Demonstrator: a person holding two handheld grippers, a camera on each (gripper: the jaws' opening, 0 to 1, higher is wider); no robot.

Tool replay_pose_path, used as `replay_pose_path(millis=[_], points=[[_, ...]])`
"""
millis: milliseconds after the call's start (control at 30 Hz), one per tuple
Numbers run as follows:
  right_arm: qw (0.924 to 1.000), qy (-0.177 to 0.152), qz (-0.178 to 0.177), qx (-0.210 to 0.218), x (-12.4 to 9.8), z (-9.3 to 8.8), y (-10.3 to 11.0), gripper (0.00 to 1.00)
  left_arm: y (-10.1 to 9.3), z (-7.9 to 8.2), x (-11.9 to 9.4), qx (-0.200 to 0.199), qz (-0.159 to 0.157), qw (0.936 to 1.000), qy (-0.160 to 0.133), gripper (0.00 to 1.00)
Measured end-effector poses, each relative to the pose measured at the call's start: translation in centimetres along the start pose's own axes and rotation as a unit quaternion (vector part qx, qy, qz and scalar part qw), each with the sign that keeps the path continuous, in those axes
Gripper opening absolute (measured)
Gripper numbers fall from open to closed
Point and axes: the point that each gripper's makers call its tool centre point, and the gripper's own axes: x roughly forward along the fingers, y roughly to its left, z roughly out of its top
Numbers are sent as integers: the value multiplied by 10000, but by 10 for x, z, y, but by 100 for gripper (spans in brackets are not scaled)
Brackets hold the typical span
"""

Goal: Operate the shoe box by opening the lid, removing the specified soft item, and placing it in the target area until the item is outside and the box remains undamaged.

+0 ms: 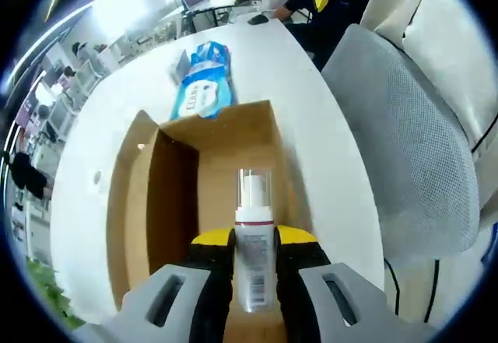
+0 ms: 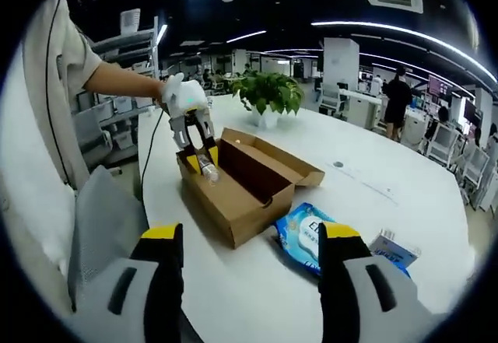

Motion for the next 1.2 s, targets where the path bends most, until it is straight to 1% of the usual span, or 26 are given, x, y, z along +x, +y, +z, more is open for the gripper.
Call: replay_pose_path(millis=[67,267,400,633,933,1033,1200], points=[[9999,-11,58,-82,1,3,3,62,-3,9,-2,13,2,10000,-96,18],[9989,-112,285,-343,6,14,15,53,-10,27,-7,91,20,9996,-256,18],[9976,-160,441,-513,11,21,25,49,-17,41,-12,65,27,9991,-430,18],[9939,-166,753,-785,24,27,42,45,-26,55,-20,8,78,9979,-649,17],[9883,-258,1060,-1066,42,38,57,38,-35,72,-22,27,109,9964,-842,17],[9856,-224,1179,-1188,46,38,61,36,-38,77,-23,45,130,9957,-912,17],[9805,-213,1291,-1466,53,36,67,31,-41,84,-23,63,186,9947,-1010,17]])
